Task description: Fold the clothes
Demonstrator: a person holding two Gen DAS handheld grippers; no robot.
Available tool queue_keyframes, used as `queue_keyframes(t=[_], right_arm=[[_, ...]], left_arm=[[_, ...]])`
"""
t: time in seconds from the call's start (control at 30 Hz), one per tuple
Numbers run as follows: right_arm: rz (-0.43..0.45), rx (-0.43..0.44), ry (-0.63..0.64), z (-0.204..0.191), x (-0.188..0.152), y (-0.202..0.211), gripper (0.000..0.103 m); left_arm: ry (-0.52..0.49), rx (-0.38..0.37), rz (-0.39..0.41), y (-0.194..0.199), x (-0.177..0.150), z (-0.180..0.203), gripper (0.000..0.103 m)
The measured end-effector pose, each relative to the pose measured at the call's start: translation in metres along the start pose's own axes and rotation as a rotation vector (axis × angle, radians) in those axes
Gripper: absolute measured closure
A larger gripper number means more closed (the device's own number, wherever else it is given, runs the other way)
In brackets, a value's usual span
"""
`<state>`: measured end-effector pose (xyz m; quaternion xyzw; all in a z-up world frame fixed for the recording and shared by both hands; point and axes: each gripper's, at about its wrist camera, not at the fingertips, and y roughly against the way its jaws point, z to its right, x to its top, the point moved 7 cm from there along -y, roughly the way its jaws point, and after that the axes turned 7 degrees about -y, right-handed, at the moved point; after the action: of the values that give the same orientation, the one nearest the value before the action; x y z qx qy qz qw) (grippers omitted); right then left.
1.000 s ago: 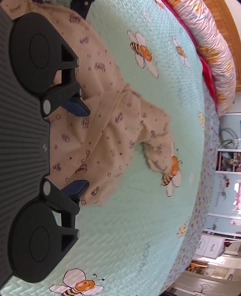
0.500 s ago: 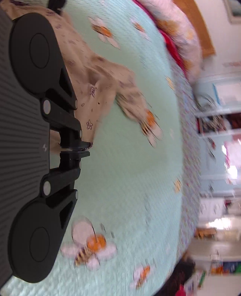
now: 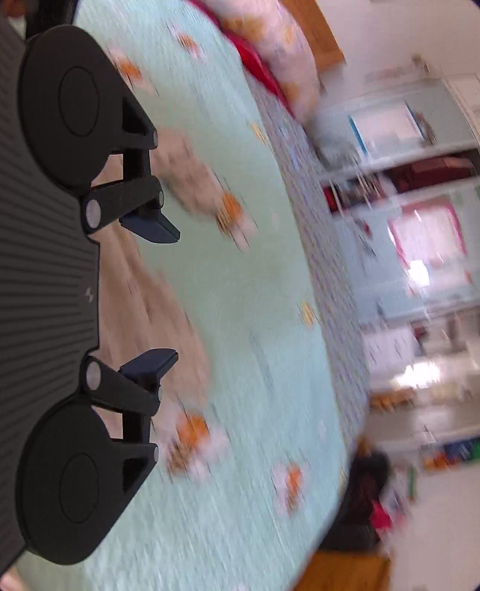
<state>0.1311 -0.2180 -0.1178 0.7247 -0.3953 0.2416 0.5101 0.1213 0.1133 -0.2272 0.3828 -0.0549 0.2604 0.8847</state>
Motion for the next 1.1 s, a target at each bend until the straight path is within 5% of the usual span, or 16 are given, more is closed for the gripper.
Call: queue_keyframes(t=[0.2, 0.27, 0.4, 0.5, 0.7, 0.77, 0.83, 0.93, 1.1], right_arm=[[-0.153, 0.136, 0.02, -0.084, -0.006, -0.084, 0.036], [-0.217, 0.152, -0.001, -0.102, -0.003, -0.12, 0.033], [-0.359, 0.089, 0.036, -0.126, -0.016, -0.195, 0.032], [-0.418, 0.086, 0.103, -0.147, -0.02, -0.227, 0.092], [-0.221, 0.115, 0.11, -0.194, 0.081, -0.249, 0.092], [-0.177, 0.094, 0.096, -0.201, 0.11, -0.256, 0.084], [-0.134, 0.072, 0.083, -0.208, 0.139, -0.262, 0.023], [-0.072, 0.036, 0.061, -0.213, 0.175, -0.268, 0.018], [-0.059, 0.116, -0.086, -0.136, 0.104, -0.164, 0.018]], left_arm=[[-0.008, -0.009, 0.0, -0.003, 0.001, 0.0, 0.072], [-0.004, -0.015, 0.004, -0.002, 0.0, -0.003, 0.08], [-0.014, -0.008, 0.0, -0.005, 0.002, -0.007, 0.092], [-0.043, 0.012, 0.023, -0.004, 0.02, -0.005, 0.094], [-0.088, 0.046, 0.23, 0.017, 0.158, 0.01, 0.094], [-0.114, 0.065, 0.302, 0.027, 0.213, 0.018, 0.094], [-0.107, 0.129, 0.323, 0.029, 0.245, 0.012, 0.087], [-0.072, 0.209, 0.279, 0.029, 0.239, -0.017, 0.059], [-0.03, 0.199, 0.177, 0.04, 0.159, -0.062, 0.058]])
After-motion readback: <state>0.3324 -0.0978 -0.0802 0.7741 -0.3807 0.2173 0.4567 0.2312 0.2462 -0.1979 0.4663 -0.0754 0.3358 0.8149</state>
